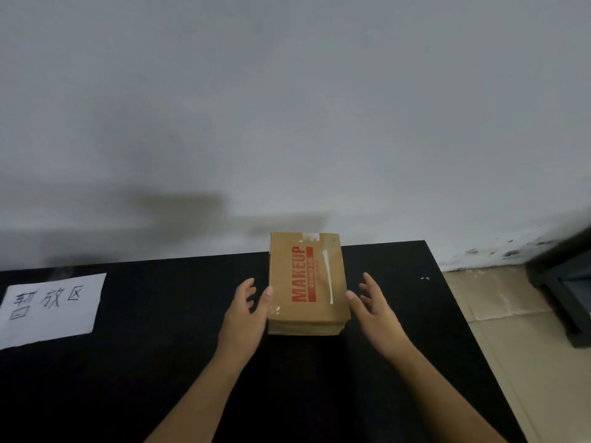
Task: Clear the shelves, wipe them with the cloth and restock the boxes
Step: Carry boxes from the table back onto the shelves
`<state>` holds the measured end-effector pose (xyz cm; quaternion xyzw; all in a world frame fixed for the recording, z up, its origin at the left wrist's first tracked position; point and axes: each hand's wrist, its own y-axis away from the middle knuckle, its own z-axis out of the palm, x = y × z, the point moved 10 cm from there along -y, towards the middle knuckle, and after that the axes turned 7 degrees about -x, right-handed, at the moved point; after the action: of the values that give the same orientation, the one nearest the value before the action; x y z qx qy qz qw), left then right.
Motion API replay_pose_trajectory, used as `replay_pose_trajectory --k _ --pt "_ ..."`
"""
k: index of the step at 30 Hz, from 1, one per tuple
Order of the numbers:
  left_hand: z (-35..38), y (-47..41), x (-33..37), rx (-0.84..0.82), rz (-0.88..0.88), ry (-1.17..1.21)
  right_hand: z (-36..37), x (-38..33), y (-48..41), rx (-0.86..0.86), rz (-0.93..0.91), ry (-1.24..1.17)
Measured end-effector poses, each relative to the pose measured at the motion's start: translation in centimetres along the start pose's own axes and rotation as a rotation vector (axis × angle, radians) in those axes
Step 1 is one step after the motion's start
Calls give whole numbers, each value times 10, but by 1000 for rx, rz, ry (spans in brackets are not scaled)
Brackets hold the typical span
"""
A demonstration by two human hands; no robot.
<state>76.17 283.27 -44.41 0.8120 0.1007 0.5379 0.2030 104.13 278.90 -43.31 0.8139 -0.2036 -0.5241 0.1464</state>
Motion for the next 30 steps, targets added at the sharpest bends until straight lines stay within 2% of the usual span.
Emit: replay_pose_trajectory --k 12,21,30 --pt "52 -54 -42 -176 -161 198 43 51 -69 -190 87 -190" --pt "75 -60 -46 -279 -135 308 60 57 -79 -278 30 -344" --pt "72 -46 -40 -265 -123 303 57 48 -66 -285 -1 -367"
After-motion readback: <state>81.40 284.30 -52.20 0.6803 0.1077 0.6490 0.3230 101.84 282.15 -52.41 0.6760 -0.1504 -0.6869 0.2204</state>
